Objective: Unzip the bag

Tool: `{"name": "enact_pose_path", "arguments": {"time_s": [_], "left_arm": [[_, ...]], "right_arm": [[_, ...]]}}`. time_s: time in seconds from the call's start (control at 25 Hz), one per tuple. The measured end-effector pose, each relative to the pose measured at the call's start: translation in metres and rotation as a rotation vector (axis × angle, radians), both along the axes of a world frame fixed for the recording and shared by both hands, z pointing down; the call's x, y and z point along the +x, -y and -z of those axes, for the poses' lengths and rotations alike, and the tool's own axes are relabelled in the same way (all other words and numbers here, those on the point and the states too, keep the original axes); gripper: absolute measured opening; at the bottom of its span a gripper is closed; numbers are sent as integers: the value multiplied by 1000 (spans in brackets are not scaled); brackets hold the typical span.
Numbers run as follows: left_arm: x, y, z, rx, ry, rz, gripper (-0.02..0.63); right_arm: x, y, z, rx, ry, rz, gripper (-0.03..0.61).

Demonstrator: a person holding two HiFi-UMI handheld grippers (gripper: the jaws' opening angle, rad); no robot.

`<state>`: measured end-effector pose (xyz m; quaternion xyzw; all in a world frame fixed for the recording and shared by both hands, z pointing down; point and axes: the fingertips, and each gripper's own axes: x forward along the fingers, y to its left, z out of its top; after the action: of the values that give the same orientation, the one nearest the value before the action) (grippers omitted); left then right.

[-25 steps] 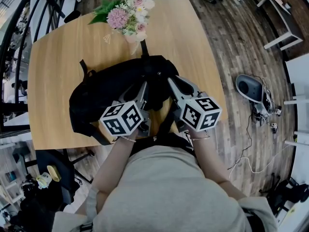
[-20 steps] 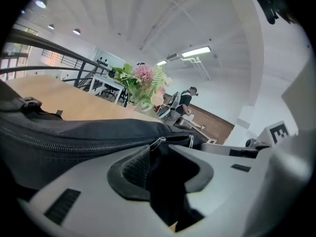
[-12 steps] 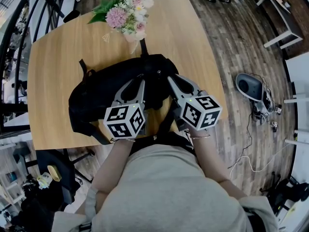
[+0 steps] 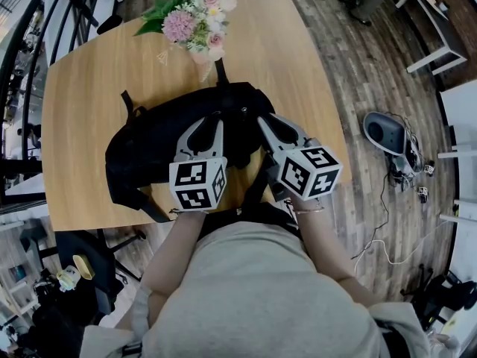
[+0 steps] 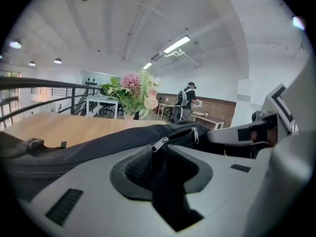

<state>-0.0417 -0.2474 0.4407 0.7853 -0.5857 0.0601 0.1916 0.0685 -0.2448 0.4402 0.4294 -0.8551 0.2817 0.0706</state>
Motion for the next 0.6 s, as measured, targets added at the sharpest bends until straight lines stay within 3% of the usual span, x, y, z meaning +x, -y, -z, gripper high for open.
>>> {"name": "enact_pose_path", "arguments": {"time_s": [0.2, 0.6], "left_arm": [[5, -5, -1, 11, 119, -40, 107], [6, -12, 9, 49, 198, -67, 109]], "right_arm": [[0, 0, -2, -6, 6, 2, 78], [2, 0, -2, -6, 8, 1, 78]]}}
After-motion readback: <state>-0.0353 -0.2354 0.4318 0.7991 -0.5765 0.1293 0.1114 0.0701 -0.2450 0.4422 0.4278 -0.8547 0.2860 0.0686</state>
